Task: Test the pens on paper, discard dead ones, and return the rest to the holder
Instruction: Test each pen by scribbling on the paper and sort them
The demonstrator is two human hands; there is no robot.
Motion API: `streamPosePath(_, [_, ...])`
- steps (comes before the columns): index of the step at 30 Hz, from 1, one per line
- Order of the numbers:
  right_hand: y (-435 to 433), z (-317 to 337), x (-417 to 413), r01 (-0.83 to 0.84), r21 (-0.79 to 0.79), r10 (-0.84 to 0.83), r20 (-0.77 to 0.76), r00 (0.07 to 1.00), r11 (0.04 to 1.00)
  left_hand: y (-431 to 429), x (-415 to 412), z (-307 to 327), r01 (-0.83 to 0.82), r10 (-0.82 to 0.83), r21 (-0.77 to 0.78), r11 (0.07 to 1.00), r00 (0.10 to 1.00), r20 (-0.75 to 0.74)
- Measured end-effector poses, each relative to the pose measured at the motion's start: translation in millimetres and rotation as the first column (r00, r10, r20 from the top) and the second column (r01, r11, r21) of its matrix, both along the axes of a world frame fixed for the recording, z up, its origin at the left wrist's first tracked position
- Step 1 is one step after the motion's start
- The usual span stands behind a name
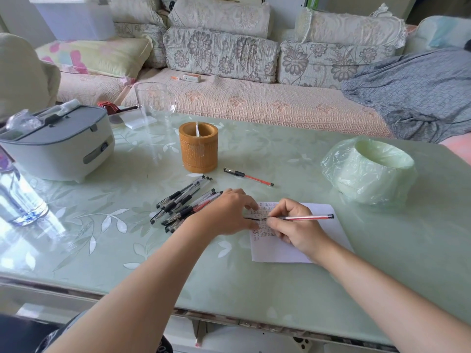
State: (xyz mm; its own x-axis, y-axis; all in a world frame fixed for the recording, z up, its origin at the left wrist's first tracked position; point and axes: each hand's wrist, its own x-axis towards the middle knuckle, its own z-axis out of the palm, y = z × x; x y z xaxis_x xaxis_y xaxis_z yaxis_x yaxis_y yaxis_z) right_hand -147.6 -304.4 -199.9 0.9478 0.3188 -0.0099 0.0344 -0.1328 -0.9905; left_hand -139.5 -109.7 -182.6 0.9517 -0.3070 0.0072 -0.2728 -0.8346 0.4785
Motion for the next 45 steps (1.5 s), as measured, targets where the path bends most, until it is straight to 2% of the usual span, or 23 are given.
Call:
streamPosePath(5, [-2, 3, 2, 0.034, -0.035, -0.033, 0.031, 0.999, 0.999, 8, -3, 2, -0.028, 0.026, 0.051, 0.998, 0.999, 0.024])
streamPosePath(9, [-9, 13, 5, -0.046, -0.060, 0.049, 0.041, 0.998, 0.997, 9, -4, 2, -0.072, 0.070, 0.051, 0.996, 0.996, 0.046])
streamPosePath(11, [-8, 21, 7, -0.068, -0.013, 0.068, 0.015, 0.998, 0.998, 9, -4, 3, -0.093, 0.092, 0.028, 0.995, 0.994, 0.053])
streamPosePath(14, [-6, 30, 12, -0.034, 0.117, 0.048, -0.119, 0.992, 0.993, 12, -2, 5, -0.143, 0.146, -0.060, 0.988, 0.988, 0.045])
streamPosePath(16, [-7, 34, 14, -0.021, 0.150, 0.038, -0.112, 0.993, 0.988, 12, -1, 8, -0.162, 0.167, -0.111, 0.981, 0.985, 0.040])
streamPosePath(18, [-8, 36, 17, -0.012, 0.018, 0.012, 0.012, 1.000, 1.000, 13, 1, 11, -0.185, 0.193, -0.161, 0.969, 0.980, 0.035])
streamPosePath(20, [-9, 36, 20, 0.025, -0.211, 0.012, 0.172, 0.985, 0.977, 13, 1, 13, -0.210, 0.221, -0.204, 0.956, 0.975, 0.033])
streamPosePath(22, [-9, 32, 24, 0.084, -0.435, 0.041, 0.271, 0.962, 0.897, 13, 1, 13, -0.231, 0.243, -0.227, 0.946, 0.969, 0.030])
streamPosePath(24, [-9, 31, 25, 0.135, -0.559, 0.054, 0.308, 0.950, 0.818, 14, 0, 13, -0.246, 0.259, -0.237, 0.940, 0.966, 0.024])
streamPosePath(30, [-3, 41, 20, 0.182, -0.679, 0.136, 0.387, 0.912, 0.711, 16, 0, 13, -0.243, 0.257, -0.240, 0.940, 0.966, 0.026])
streamPosePath(35, [-2, 41, 21, 0.181, -0.701, 0.235, 0.453, 0.860, 0.690, 18, -2, 13, -0.198, 0.209, -0.210, 0.958, 0.977, 0.033])
streamPosePath(45, [-5, 37, 23, 0.198, -0.717, 0.253, 0.470, 0.846, 0.669, 16, -3, 13, -0.204, 0.212, -0.213, 0.956, 0.977, 0.017])
